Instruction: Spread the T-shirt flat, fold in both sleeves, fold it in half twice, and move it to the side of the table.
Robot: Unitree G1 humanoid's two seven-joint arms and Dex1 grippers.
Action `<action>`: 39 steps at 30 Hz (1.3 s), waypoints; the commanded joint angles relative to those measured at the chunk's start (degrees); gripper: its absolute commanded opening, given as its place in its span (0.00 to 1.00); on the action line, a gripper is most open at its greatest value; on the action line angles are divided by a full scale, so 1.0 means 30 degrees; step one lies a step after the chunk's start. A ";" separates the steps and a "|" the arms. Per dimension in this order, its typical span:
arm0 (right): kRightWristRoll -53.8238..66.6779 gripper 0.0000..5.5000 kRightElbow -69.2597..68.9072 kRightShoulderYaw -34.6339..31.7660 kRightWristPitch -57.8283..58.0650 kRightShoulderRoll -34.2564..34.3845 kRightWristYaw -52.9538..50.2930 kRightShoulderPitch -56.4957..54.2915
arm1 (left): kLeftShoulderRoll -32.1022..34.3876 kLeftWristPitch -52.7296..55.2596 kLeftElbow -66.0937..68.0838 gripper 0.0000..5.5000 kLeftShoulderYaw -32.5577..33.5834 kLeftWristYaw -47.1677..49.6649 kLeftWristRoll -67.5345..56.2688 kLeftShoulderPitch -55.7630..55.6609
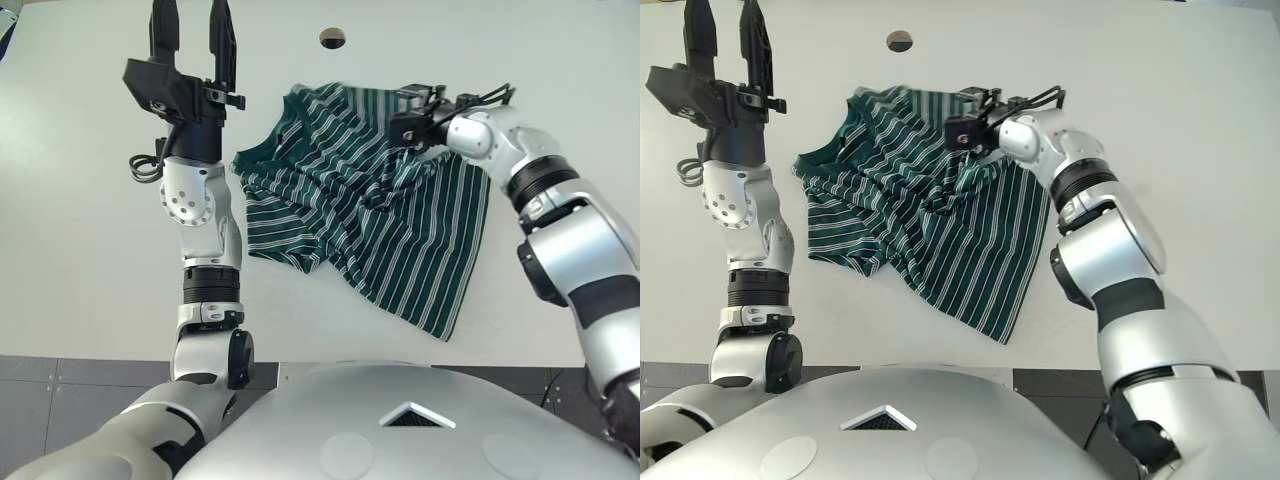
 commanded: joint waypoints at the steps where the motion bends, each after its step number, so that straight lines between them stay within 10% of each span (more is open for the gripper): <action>1: 0.0135 0.53 0.1002 -0.0525 0.1303 -0.1966 0.0277 -0.0152 | -0.0254 0.0354 -0.0423 0.46 -0.0265 0.0314 0.0377 -0.0080; 15: 0.2459 0.53 0.1395 -0.4321 0.3742 -0.5850 -0.1058 -0.0805 | 0.0382 0.1051 -0.0929 0.46 -0.0258 -0.0005 0.0354 0.0126; 24: 0.6156 0.53 -0.1997 -0.7053 -0.2322 -0.4444 0.0179 0.0023 | 0.8499 -0.1075 0.4582 0.46 -0.6729 -0.4772 1.1257 0.1760; 39: 1.1589 0.53 -1.7235 -0.5856 0.1937 -0.2773 0.7881 0.8956 | 1.0755 0.5486 1.5773 0.46 -1.7255 0.9361 2.7630 -0.7225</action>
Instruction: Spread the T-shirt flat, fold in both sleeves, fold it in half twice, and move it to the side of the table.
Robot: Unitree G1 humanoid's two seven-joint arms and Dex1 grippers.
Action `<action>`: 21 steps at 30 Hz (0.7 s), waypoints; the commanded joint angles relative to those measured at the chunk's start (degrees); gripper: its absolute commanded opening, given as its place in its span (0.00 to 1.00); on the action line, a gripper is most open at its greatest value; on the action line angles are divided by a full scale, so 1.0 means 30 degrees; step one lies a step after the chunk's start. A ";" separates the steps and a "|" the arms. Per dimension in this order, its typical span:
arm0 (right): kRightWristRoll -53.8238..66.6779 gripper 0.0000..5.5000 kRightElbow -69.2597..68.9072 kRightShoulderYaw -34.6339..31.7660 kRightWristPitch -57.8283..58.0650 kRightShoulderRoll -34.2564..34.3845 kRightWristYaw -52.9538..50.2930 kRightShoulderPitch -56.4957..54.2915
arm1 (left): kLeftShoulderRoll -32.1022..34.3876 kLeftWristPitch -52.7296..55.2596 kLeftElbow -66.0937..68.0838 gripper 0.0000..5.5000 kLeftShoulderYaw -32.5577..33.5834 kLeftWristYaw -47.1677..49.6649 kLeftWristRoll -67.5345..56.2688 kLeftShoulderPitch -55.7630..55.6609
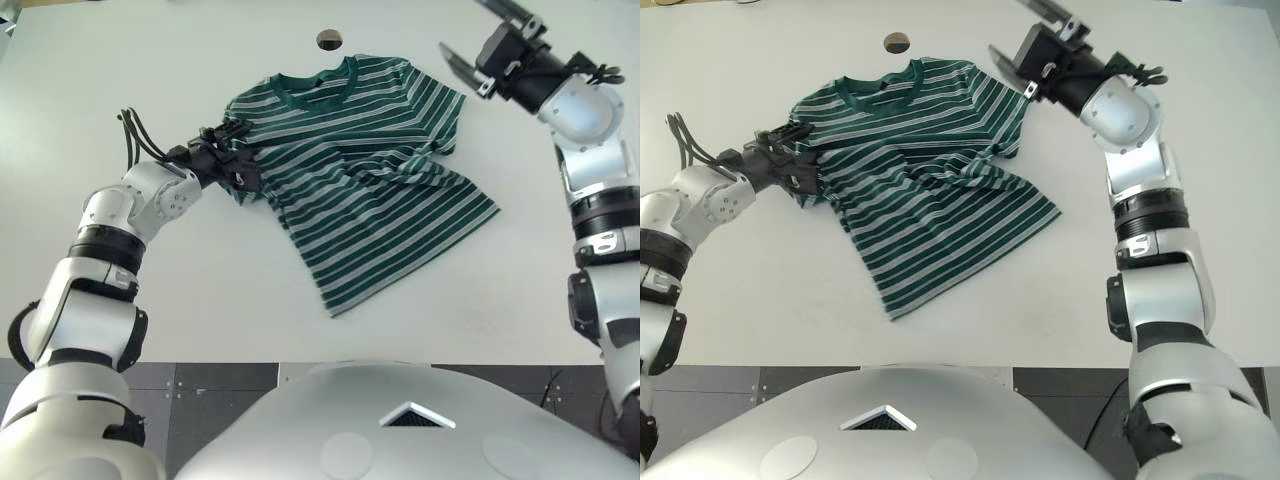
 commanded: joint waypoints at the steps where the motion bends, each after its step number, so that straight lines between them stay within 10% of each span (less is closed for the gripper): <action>1: 0.1570 0.53 -0.4110 0.1342 0.2765 0.0489 0.2900 0.2819 | -0.0904 0.2922 0.4664 0.46 -0.4512 0.3669 0.5199 -0.1985; 10: 0.1803 0.53 -0.6280 0.2742 0.3219 0.0954 0.4984 0.4935 | -0.1516 0.0018 0.4845 0.46 -0.4624 1.0923 0.3588 -0.4223; 21: -0.4847 0.53 -0.3441 0.5101 0.0690 0.0092 0.1754 0.4280 | 0.1348 -0.2030 -0.3703 0.46 -0.0065 0.7751 -0.1300 -0.2996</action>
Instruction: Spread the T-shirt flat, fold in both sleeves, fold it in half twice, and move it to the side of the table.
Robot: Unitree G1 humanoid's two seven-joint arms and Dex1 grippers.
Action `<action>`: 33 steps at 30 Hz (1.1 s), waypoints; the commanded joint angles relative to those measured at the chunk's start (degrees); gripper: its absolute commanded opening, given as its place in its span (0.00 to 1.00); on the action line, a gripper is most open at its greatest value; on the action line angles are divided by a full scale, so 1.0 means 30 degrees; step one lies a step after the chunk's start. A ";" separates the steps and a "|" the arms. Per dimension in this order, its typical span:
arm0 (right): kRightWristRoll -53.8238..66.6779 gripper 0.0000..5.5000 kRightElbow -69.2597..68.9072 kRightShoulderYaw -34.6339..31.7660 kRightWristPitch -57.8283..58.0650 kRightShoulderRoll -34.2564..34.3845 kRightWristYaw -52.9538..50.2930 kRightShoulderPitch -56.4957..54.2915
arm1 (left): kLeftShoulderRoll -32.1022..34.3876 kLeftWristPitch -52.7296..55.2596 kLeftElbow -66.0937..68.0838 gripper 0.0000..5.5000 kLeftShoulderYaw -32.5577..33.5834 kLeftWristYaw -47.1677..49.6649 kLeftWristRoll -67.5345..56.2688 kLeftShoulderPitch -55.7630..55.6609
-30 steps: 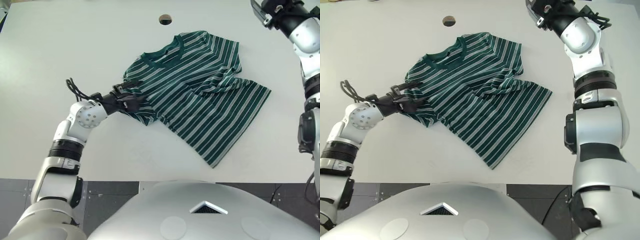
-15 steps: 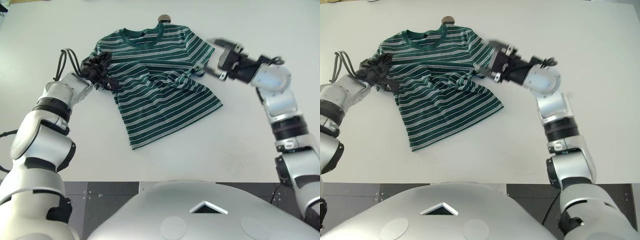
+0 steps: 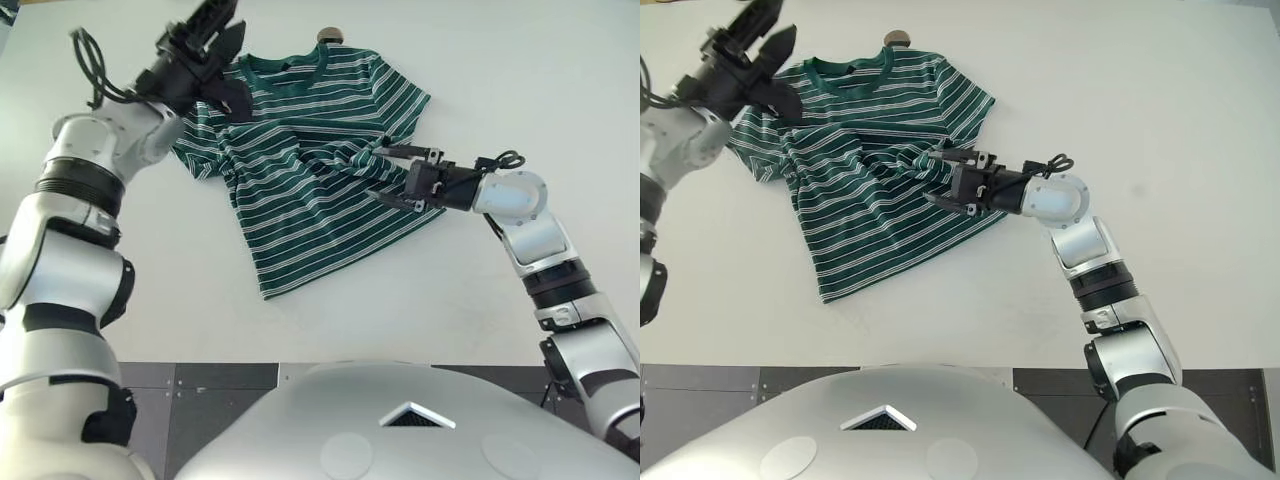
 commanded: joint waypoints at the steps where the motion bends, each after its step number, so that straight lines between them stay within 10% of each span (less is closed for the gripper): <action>1: -0.7311 0.53 0.3132 0.2464 -0.2321 -0.0950 -0.4744 -0.1259 | 0.0438 -0.0543 -0.3963 0.46 0.1158 -0.2321 -0.1722 0.1843; 5: -1.1741 0.53 0.3735 0.5189 -0.4314 -0.1825 -0.6320 -0.1558 | -0.0086 -0.0491 -0.6596 0.46 0.1550 -0.4597 -0.3151 0.3609; 10: -0.3297 0.53 -0.3204 0.7042 -0.4338 -0.5143 0.1659 0.1664 | -0.0464 0.0123 -0.7655 0.46 0.2104 -0.5514 -0.3005 0.4117; 24: 0.0967 0.53 -0.6179 0.4454 -0.1646 -0.6335 0.4390 0.2301 | -0.0773 -0.0043 -0.8453 0.46 0.4032 -0.7346 -0.4930 0.5396; 33: 1.2002 0.53 -0.8325 -0.0528 0.4261 -0.5607 0.7233 0.1177 | -0.1240 0.2517 -1.1358 0.46 1.0428 -1.4769 -2.0925 1.0845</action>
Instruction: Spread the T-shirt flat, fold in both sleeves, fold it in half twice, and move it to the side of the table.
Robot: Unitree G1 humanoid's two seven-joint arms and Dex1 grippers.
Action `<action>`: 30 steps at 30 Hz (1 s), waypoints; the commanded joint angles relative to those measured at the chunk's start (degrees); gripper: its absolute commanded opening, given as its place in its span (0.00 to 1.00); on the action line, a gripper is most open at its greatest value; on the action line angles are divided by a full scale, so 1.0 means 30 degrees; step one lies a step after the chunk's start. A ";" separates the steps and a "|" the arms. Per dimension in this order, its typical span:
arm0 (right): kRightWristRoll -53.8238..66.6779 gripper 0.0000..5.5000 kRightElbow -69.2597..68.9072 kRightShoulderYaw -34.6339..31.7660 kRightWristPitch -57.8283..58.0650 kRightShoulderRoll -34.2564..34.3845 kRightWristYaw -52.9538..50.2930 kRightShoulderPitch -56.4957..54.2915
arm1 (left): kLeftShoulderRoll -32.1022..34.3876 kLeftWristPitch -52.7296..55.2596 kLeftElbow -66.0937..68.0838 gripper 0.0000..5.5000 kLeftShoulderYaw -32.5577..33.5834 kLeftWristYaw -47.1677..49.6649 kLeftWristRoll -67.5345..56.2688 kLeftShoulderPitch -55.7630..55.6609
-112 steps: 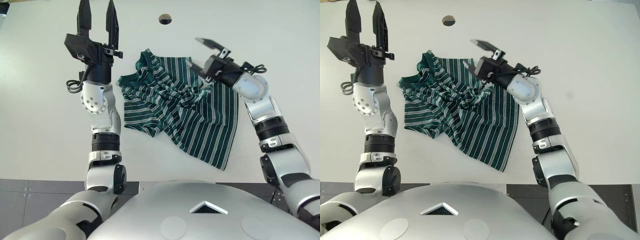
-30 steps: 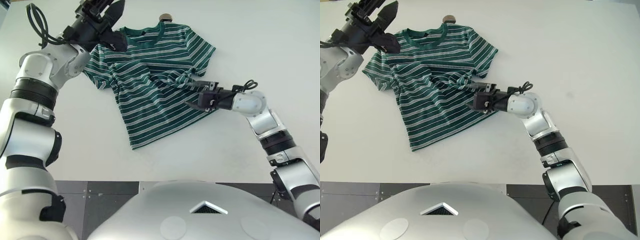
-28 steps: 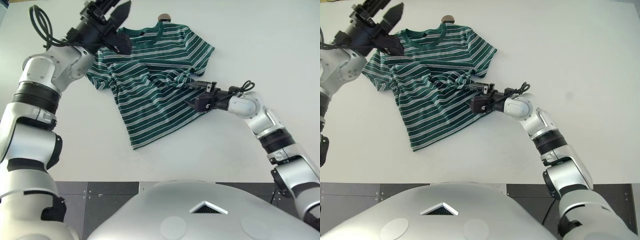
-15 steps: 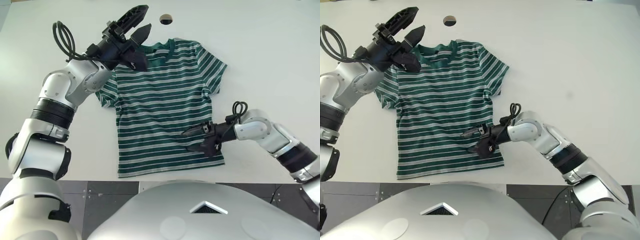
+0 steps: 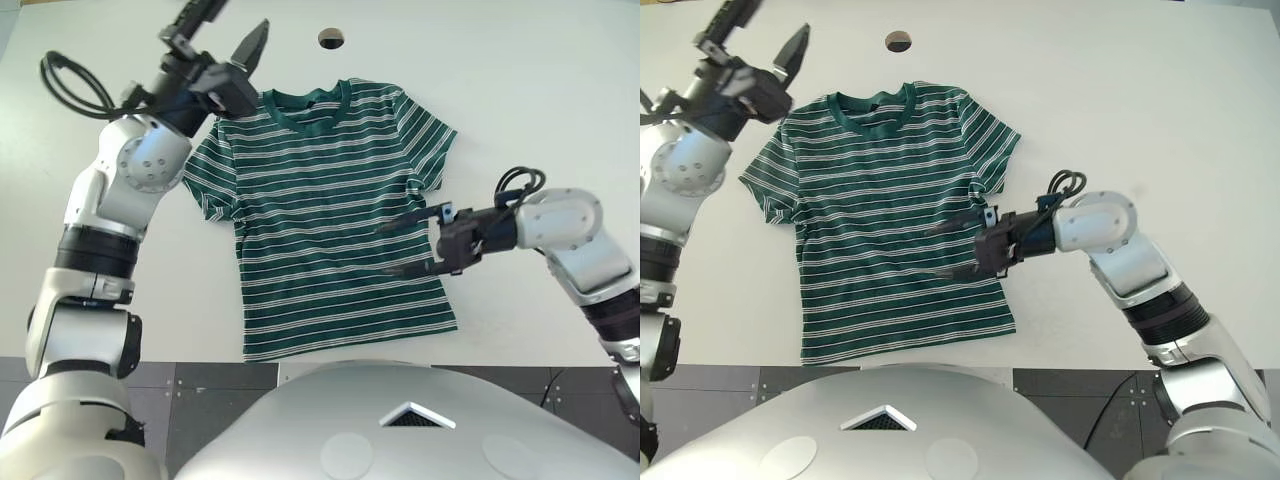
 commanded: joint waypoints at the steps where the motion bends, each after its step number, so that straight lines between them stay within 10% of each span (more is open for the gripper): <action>1: 0.3233 0.53 -0.0063 -0.1929 0.2266 0.0726 0.0667 -0.0394 | -0.0553 0.3762 -0.0707 0.46 0.3920 -0.3774 -0.8111 0.3795; 10: 0.1914 0.53 0.0364 -0.2914 0.2303 0.2049 0.0231 0.0641 | -0.0928 1.5445 -0.2508 0.46 0.8891 -0.8295 -1.6817 1.1524; 30: -0.0192 0.53 0.0581 -0.3168 0.2283 0.2835 0.0106 0.0759 | -0.3236 2.2154 0.2927 0.46 0.9624 -0.8972 -1.6606 0.7020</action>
